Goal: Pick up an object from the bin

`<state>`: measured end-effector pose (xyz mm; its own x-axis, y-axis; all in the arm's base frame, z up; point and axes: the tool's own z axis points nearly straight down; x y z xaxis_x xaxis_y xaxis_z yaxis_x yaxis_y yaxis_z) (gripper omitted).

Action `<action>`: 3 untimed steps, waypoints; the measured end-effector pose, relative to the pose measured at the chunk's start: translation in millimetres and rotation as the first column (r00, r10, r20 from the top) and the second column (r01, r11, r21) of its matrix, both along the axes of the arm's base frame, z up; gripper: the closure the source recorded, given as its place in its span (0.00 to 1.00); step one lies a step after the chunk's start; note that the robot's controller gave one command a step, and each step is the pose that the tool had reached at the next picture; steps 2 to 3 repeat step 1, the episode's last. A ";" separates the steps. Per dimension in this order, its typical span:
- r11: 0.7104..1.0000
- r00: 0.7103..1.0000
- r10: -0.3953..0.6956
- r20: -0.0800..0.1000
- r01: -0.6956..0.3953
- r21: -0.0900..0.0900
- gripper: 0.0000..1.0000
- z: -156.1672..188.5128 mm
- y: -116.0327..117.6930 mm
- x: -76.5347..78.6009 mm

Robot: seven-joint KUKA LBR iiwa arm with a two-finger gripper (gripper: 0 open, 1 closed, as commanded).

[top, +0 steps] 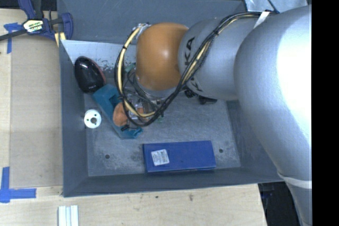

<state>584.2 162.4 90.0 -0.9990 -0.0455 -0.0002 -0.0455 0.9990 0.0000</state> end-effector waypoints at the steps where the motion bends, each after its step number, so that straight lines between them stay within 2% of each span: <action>1: 1.000 1.000 0.000 -0.001 0.000 -0.002 1.00 3.8 -0.9 -0.5; 3: 1.000 1.000 0.000 -0.001 0.000 -0.002 1.00 3.8 -0.9 -0.5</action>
Offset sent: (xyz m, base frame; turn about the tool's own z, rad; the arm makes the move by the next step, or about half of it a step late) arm 0.0001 0.0000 0.0258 0.0000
